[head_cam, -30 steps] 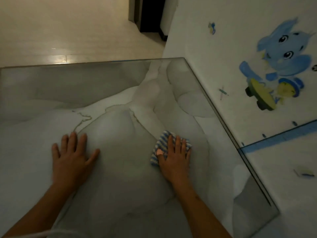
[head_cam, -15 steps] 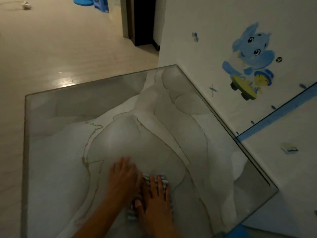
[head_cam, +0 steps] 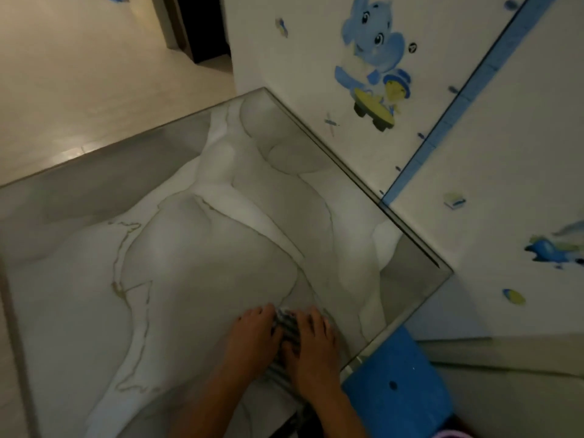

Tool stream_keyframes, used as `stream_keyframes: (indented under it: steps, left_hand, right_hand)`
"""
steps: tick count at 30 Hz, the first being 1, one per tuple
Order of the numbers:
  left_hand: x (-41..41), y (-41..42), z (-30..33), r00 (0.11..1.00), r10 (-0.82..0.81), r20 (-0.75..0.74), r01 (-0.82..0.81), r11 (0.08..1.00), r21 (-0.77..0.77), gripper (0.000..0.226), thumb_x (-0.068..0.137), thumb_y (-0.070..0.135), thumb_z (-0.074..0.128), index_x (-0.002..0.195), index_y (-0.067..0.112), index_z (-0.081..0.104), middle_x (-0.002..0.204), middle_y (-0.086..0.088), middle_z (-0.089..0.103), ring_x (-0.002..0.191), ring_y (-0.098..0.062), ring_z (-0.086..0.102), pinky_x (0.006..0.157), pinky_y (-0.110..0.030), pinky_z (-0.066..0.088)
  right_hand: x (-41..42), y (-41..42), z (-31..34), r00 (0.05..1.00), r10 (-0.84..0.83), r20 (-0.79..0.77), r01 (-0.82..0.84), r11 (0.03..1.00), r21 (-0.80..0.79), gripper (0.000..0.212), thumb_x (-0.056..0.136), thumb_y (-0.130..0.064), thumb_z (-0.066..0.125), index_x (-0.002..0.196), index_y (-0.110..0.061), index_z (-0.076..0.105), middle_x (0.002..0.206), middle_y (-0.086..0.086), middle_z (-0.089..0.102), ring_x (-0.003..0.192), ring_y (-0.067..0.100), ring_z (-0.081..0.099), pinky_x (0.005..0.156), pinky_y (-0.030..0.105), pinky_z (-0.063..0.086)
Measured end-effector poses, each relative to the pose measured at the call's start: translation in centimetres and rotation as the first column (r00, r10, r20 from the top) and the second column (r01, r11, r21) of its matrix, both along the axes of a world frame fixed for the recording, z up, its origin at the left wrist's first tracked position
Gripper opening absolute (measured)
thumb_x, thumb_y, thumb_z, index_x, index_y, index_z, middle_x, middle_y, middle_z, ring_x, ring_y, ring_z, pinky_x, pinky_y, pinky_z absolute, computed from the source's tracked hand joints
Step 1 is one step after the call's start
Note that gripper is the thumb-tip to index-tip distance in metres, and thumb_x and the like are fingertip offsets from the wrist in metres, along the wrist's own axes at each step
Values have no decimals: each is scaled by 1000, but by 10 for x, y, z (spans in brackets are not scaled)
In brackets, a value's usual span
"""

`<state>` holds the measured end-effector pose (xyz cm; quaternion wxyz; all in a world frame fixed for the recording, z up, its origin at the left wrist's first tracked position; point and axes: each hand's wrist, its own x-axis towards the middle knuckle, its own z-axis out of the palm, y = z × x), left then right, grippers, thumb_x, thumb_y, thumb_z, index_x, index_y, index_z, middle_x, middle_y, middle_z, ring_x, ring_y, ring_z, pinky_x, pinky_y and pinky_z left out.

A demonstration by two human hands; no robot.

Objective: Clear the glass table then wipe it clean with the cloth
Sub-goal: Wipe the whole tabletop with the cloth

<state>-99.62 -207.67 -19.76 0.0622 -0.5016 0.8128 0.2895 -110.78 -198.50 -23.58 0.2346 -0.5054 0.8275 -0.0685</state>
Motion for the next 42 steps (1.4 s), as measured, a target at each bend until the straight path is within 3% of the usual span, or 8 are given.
stream_keyframes:
  steps: [3,5,9,17,22,26,34,42]
  left_hand:
    - [-12,8,36,982,54,-182,-37,995,97,15,96,27,52,89,19,42,70,5,47,66,-15,51,56,-20,35]
    - [-16,14,55,960,37,-277,6,988,156,14,98,22,54,90,17,44,65,5,43,55,-4,41,57,-16,38]
    - [-16,11,85,873,147,-464,-65,980,189,17,100,30,52,86,32,43,63,10,53,53,0,47,52,-18,38]
    - [-22,21,196,759,201,-619,-127,979,161,25,101,30,50,78,20,46,52,13,51,49,-2,47,51,-18,36]
    - [-13,23,246,821,35,-570,11,997,76,26,88,48,65,95,26,55,84,13,63,73,2,60,69,-25,52]
    - [-23,30,285,821,-307,-482,362,932,23,52,87,53,63,134,38,48,137,24,44,122,6,45,94,-7,34]
    - [-28,47,310,770,-359,-528,457,887,63,19,95,32,61,78,25,55,70,9,56,62,0,52,61,-17,44]
    - [-27,57,331,798,-363,-482,479,867,140,27,96,45,54,105,23,66,94,3,70,82,-4,65,77,-23,52]
  right_hand:
    - [-24,2,14,989,-76,125,67,995,75,79,88,-64,41,153,-24,18,162,-4,0,147,27,8,117,40,18]
    - [-39,2,36,957,-96,275,97,995,12,77,77,-68,39,139,-22,47,156,3,29,138,24,30,109,41,30]
    - [-70,9,94,775,-64,629,157,983,-93,24,79,-37,68,88,-17,57,77,-2,58,67,4,52,64,33,45]
    - [-86,44,225,378,-78,923,458,881,-114,12,89,-31,64,86,-19,65,81,-1,65,78,16,64,68,29,50]
    - [-79,64,289,441,-1,897,367,913,-179,18,94,-24,61,77,-18,56,72,0,58,70,12,58,62,25,45]
    - [-77,65,323,471,-24,882,358,919,-166,21,92,-26,62,71,-25,61,69,-2,60,68,13,57,66,25,45]
    - [-85,86,351,366,4,930,462,867,-185,31,83,-27,73,110,-15,63,105,14,70,97,33,67,87,43,55]
    - [-67,100,373,603,-5,798,476,805,-355,9,91,-9,63,87,-17,67,83,-3,71,80,9,66,73,22,50]
